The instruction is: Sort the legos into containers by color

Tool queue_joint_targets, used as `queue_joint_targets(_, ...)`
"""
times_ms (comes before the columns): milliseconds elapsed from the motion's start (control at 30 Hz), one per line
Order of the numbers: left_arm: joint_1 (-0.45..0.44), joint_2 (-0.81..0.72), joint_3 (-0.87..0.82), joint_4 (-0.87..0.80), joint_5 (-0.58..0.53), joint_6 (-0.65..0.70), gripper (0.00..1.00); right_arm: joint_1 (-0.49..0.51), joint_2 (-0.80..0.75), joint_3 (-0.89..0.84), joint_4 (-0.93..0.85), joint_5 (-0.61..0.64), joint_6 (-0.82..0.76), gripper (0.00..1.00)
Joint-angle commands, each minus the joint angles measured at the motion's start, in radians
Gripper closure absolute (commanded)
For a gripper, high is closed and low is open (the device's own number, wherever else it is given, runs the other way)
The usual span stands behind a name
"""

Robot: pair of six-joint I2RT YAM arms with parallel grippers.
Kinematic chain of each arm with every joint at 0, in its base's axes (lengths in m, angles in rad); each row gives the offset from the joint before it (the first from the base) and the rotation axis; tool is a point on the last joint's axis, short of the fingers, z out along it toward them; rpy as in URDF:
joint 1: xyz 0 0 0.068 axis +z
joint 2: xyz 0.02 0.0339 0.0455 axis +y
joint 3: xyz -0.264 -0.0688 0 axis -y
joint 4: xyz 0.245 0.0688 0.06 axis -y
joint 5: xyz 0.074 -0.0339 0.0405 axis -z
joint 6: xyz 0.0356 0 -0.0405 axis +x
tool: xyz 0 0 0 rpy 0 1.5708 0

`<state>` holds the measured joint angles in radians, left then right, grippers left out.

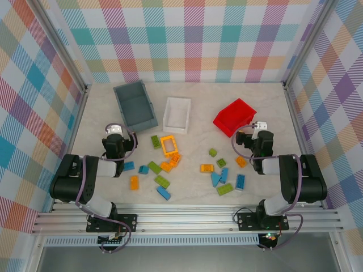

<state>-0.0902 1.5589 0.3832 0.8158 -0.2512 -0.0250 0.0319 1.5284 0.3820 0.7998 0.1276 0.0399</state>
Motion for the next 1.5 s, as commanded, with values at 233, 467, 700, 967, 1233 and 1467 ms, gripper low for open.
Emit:
queue_joint_targets(233,-0.056,-0.372,0.171,-0.439,-0.021,0.010,0.00,-0.010,-0.255,0.145,-0.357,0.020,0.007,0.00)
queue_joint_targets(467,-0.172,-0.592,0.479,-0.863,-0.175,-0.097,0.00,-0.002,-0.692,0.449,-0.860,0.043,0.181,0.00)
queue_joint_targets(700,0.025,-0.301,0.873,-1.520,0.091,-0.522,0.00,-0.008,-0.560,0.726,-1.333,-0.173,0.501,0.05)
queue_joint_targets(967,0.093,0.098,1.153,-1.666,0.167,-0.403,0.08,0.047,-0.037,1.071,-1.542,-0.315,0.463,0.14)
queue_joint_targets(1233,0.125,0.377,1.372,-1.633,0.227,-0.316,0.19,0.072,0.322,1.403,-1.646,-0.278,0.494,0.17)
queue_joint_targets(1467,0.116,0.512,1.459,-1.654,0.242,-0.235,0.39,0.074,0.611,1.674,-1.732,-0.209,0.532,0.26)
